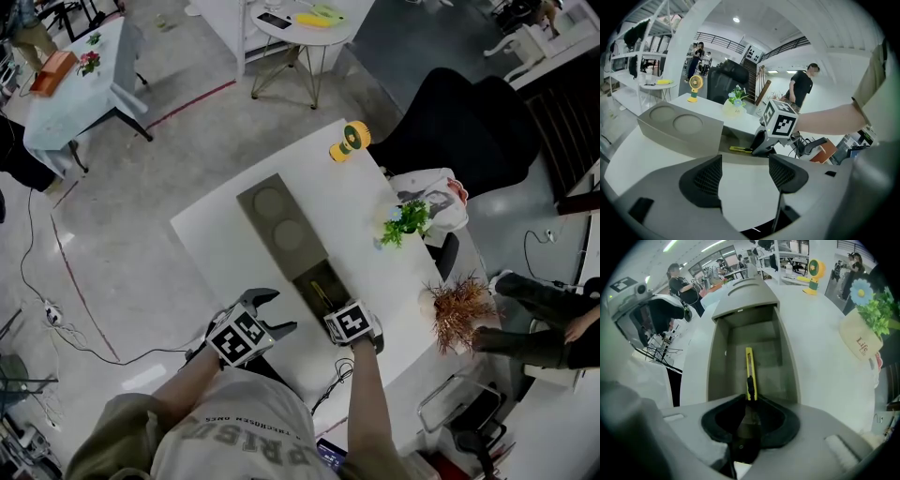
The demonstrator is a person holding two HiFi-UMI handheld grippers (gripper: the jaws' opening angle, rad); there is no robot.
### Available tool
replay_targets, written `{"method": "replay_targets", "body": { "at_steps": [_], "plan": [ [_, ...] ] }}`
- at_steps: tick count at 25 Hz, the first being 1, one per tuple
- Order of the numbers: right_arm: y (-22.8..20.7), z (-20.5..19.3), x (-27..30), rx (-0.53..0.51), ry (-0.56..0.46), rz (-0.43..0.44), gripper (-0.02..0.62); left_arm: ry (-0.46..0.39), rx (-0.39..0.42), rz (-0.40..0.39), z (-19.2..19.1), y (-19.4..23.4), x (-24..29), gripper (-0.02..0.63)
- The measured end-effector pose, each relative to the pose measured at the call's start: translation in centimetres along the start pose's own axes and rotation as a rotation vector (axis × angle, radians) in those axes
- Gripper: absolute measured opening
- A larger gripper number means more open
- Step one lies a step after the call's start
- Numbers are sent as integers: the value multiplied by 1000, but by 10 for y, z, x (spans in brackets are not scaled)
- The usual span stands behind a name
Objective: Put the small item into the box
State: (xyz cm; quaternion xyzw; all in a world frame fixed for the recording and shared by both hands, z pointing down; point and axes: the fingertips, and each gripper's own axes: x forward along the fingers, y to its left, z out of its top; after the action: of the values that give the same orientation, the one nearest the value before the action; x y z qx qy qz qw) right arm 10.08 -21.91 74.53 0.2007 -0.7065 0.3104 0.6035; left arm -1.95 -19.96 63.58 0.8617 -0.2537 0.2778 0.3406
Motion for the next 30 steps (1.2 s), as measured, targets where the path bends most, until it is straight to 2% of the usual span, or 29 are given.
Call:
{"method": "replay_targets", "body": {
  "at_steps": [6, 13, 21, 24, 26, 30],
  "plan": [
    [1, 1, 1, -4, -28, -7, 73, 11, -4, 22, -3, 5, 0, 298],
    [-1, 7, -14, 25, -132, -38, 75, 3, 12, 36, 0, 1, -3, 298],
    [13, 15, -64, 98, -368, -27, 75, -19, 30, 47, 11, -8, -4, 298],
    [17, 16, -90, 140, -488, -40, 75, -48, 37, 59, 20, -11, -9, 298],
    [17, 17, -114, 179, -598, -79, 75, -78, 34, 73, 28, -12, -14, 298],
    [7, 17, -171, 234, -831, -268, 75, -178, 38, 129, 56, -11, -31, 298]
  ]
}}
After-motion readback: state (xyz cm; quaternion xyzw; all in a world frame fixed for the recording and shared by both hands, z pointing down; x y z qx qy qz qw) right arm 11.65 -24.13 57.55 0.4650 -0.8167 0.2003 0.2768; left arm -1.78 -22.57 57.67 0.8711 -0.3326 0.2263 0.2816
